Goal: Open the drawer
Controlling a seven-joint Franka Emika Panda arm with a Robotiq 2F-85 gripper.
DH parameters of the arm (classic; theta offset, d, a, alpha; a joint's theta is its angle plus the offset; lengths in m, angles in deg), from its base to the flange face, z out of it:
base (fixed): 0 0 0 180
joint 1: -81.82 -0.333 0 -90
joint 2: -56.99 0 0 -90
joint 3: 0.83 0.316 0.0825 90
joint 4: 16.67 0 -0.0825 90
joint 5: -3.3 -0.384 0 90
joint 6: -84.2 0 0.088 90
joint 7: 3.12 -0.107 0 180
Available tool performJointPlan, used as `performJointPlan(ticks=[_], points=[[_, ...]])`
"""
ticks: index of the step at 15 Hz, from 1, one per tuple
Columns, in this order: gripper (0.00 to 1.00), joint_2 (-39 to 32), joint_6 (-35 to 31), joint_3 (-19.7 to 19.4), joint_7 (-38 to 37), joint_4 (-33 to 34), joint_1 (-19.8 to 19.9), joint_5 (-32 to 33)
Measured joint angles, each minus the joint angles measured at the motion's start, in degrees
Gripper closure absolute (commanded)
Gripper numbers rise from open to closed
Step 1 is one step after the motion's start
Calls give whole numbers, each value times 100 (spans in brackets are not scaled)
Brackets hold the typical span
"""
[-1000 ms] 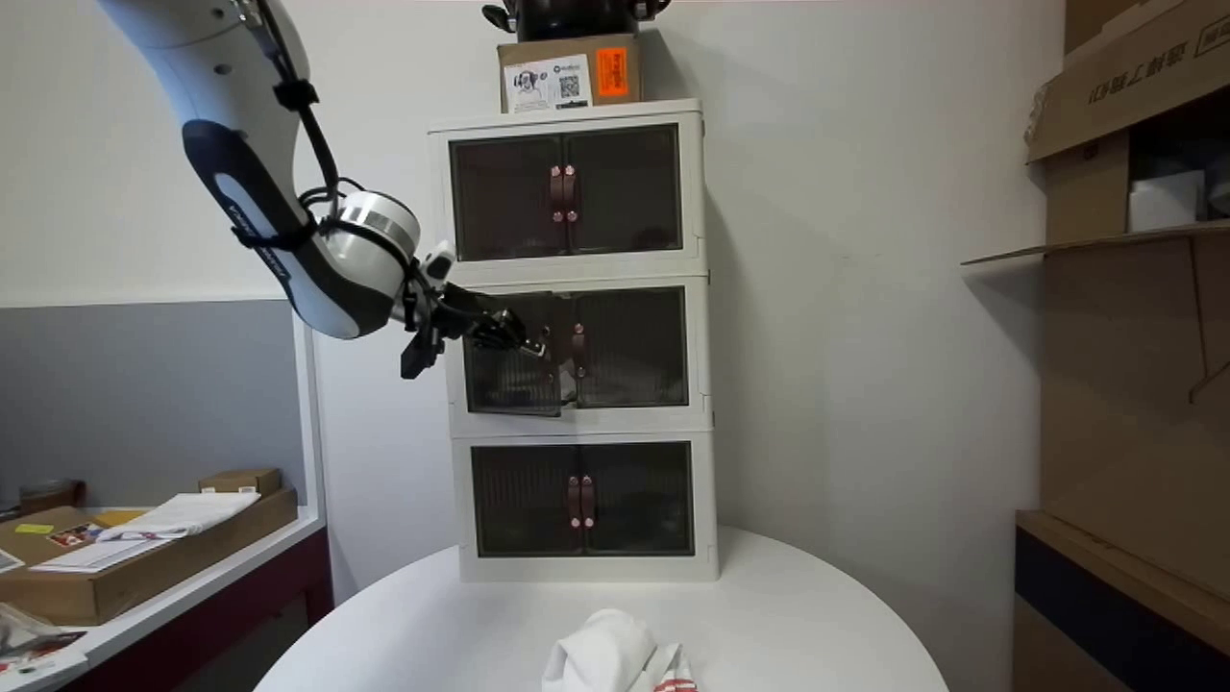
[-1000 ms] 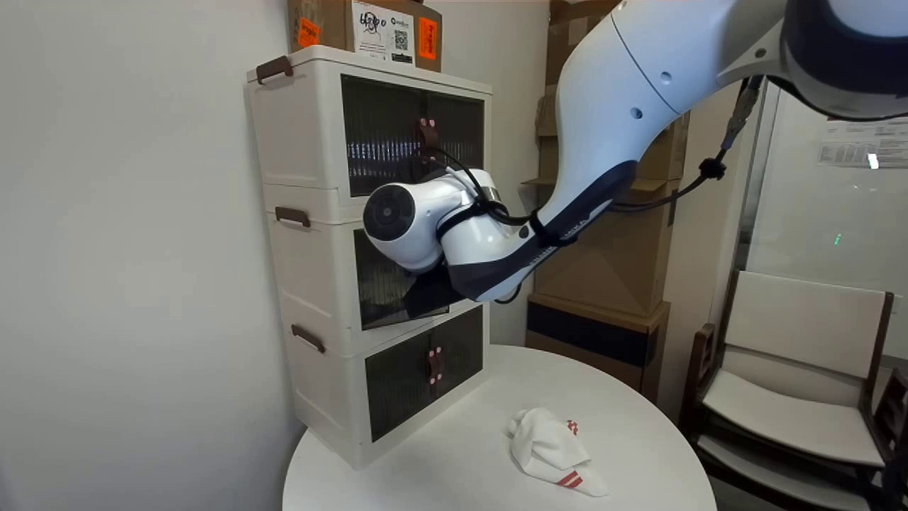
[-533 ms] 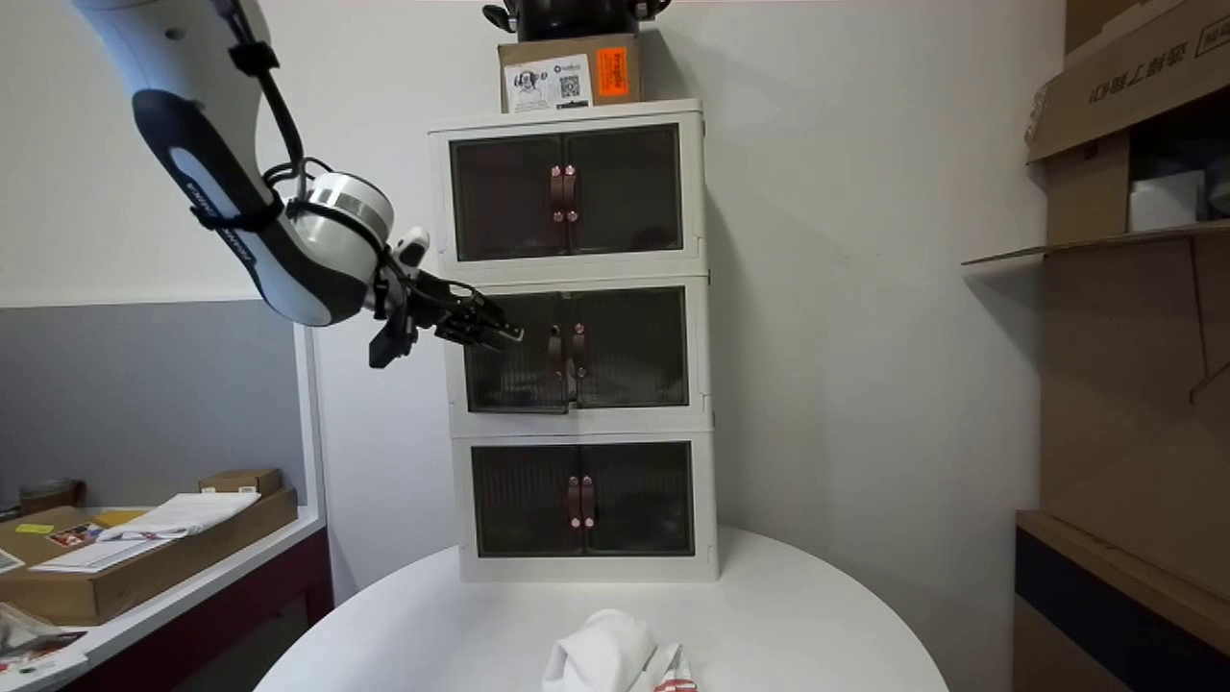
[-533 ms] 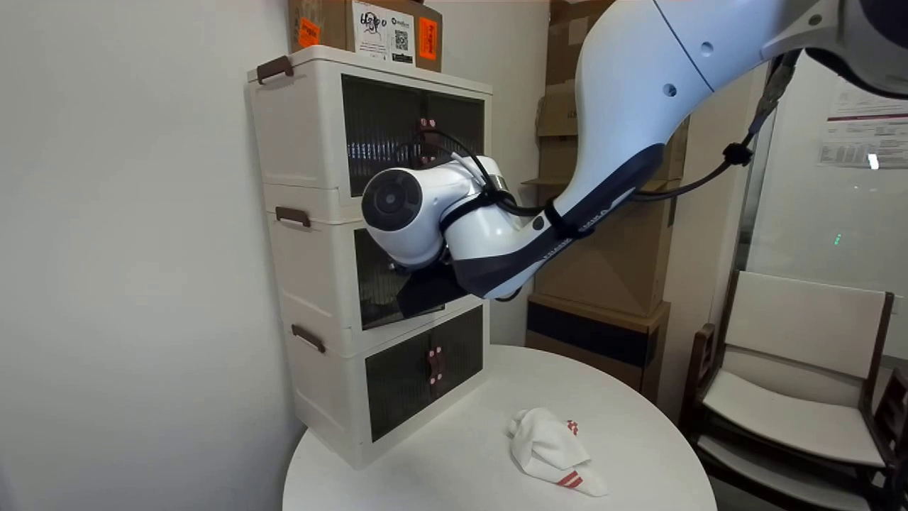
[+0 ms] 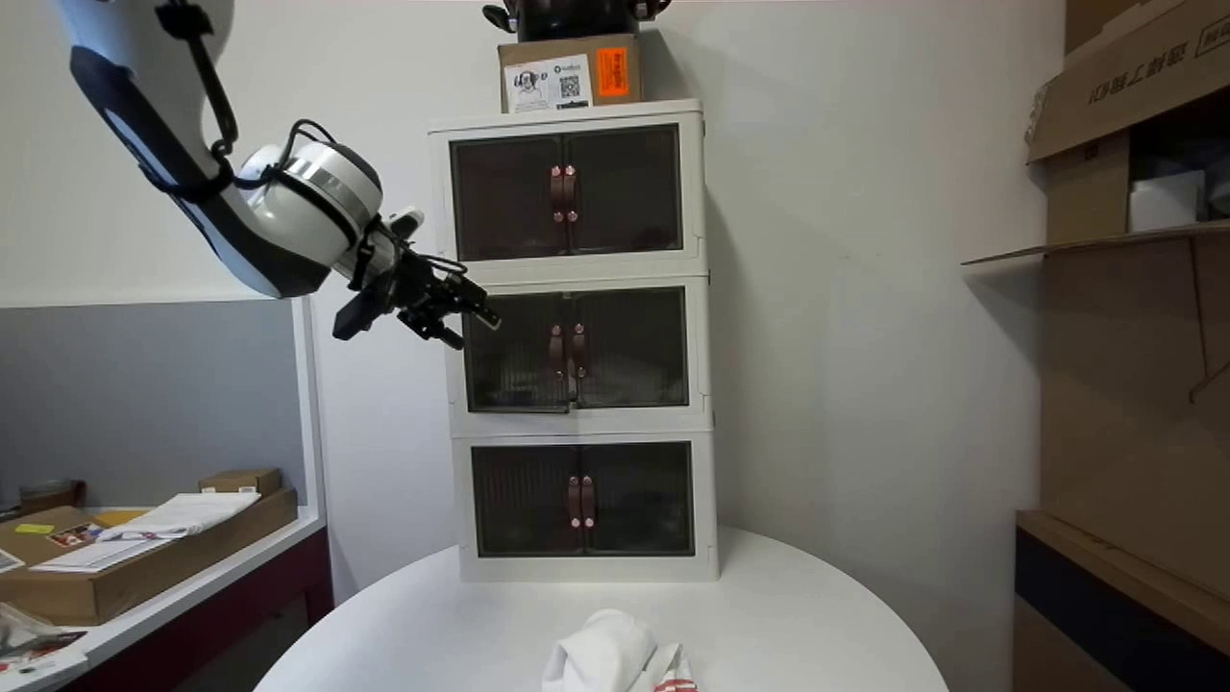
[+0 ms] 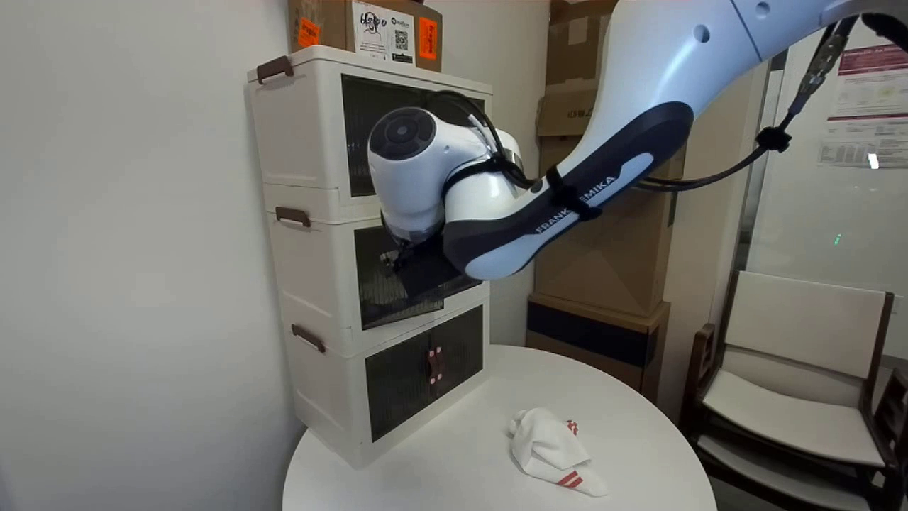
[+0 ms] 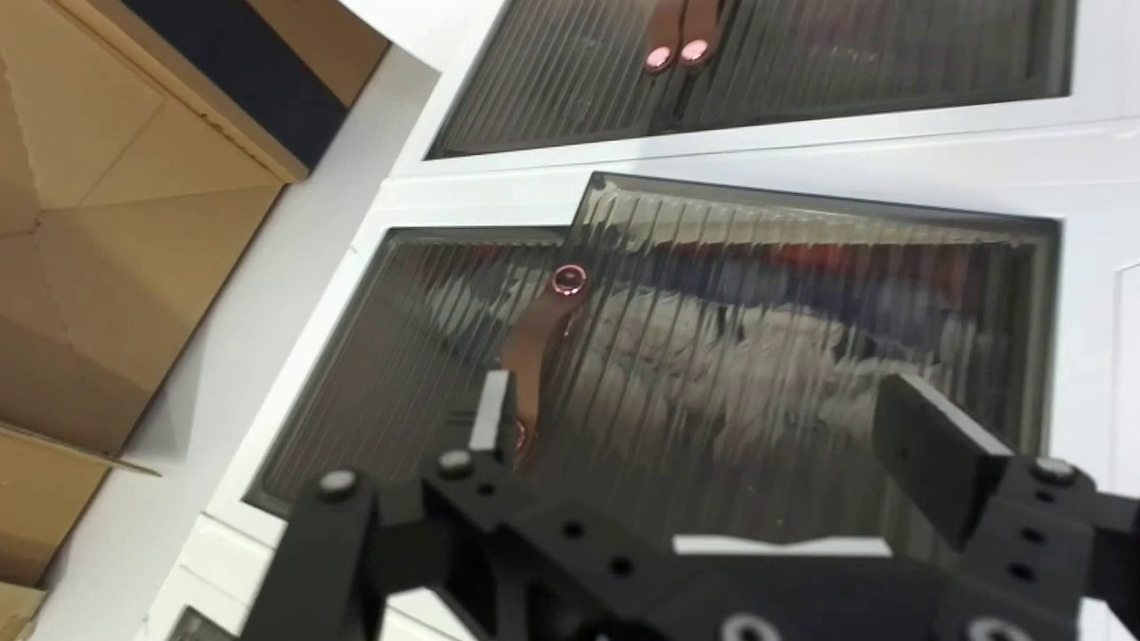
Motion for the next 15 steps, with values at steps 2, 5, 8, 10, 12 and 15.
performJointPlan(ticks=[2, 5, 8, 10, 12, 15], points=[[0, 180, -215, -48, 860, -78, 11, -796], [0, 445, -247, -120, 2147, -55, 14, -1833], [0, 692, -211, -258, 3372, 123, 82, -2275], [0, 778, -209, -391, 4198, 330, 198, -2295], [0, 784, -226, -521, 4881, 571, 369, -2242], [0, 775, -226, -519, 4933, 589, 448, -2249]])
